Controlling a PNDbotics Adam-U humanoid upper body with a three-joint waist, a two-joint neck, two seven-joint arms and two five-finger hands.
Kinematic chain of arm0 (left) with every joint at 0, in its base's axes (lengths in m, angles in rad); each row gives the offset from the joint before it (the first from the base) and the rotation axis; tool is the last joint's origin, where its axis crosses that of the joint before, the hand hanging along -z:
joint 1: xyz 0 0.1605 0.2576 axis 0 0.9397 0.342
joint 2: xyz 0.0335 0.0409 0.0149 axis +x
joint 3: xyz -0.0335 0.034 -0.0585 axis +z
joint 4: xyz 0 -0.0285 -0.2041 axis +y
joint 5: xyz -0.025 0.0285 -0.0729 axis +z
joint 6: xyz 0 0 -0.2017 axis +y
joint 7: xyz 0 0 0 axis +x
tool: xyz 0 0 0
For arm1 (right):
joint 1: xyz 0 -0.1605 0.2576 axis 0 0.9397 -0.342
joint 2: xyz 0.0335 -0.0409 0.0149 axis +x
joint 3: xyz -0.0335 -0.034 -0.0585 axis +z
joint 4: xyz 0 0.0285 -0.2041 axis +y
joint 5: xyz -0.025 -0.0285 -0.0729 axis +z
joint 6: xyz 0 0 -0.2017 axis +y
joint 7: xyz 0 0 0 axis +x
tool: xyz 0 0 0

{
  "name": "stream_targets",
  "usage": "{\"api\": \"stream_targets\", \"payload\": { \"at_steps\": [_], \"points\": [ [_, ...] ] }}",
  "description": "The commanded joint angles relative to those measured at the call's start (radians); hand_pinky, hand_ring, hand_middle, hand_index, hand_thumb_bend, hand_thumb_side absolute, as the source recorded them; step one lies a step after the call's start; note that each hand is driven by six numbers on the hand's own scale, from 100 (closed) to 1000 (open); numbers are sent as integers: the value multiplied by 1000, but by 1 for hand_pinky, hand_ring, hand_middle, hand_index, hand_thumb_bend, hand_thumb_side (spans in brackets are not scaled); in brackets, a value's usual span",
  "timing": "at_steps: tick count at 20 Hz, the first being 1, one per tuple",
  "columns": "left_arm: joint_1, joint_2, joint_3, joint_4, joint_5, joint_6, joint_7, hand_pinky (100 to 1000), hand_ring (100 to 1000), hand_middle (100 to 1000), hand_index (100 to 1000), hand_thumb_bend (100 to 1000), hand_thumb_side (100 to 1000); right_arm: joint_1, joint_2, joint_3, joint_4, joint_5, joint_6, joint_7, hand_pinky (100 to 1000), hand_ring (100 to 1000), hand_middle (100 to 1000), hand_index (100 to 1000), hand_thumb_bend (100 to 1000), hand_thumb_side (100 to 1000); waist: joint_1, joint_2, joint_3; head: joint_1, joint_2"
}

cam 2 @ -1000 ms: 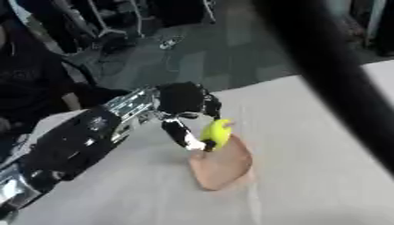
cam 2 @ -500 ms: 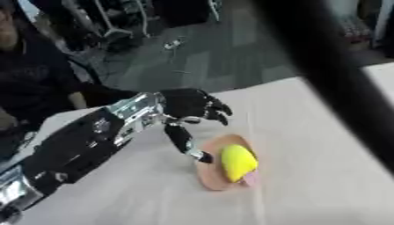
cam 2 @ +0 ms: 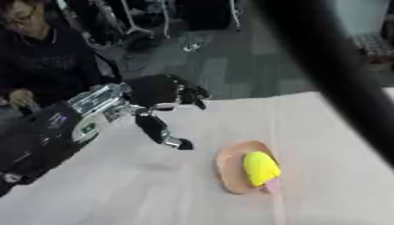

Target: Pick up objects on the table and place them in the box.

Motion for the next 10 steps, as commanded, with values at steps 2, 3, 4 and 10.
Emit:
{"api": "stream_targets", "payload": {
  "at_steps": [2, 3, 4, 10],
  "points": [
    [145, 12, 109, -194, 144, 152, 107, 585, 703, 827, 847, 474, 938, 53, 22, -10, -13, 126, -238, 147, 248, 444, 448, 536, 100, 1000, -32, -23, 38, -43, 30],
    [188, -9, 128, -228, 165, 184, 135, 590, 713, 829, 845, 473, 942, 75, 34, -5, -13, 154, -244, 126, 248, 444, 448, 537, 100, 1000, -41, -26, 54, -63, 41],
    [219, -31, 141, -247, 180, 206, 158, 576, 683, 826, 859, 484, 930, 93, 45, -2, -13, 181, -250, 102, 243, 437, 439, 527, 100, 1000, -50, -30, 68, -87, 49],
    [319, -308, 200, -264, 284, 216, 331, 515, 566, 772, 873, 484, 898, 222, 122, 3, -13, 328, -296, -201, 212, 402, 399, 505, 100, 1000, -97, -61, 160, -204, 118]
  ]
}}
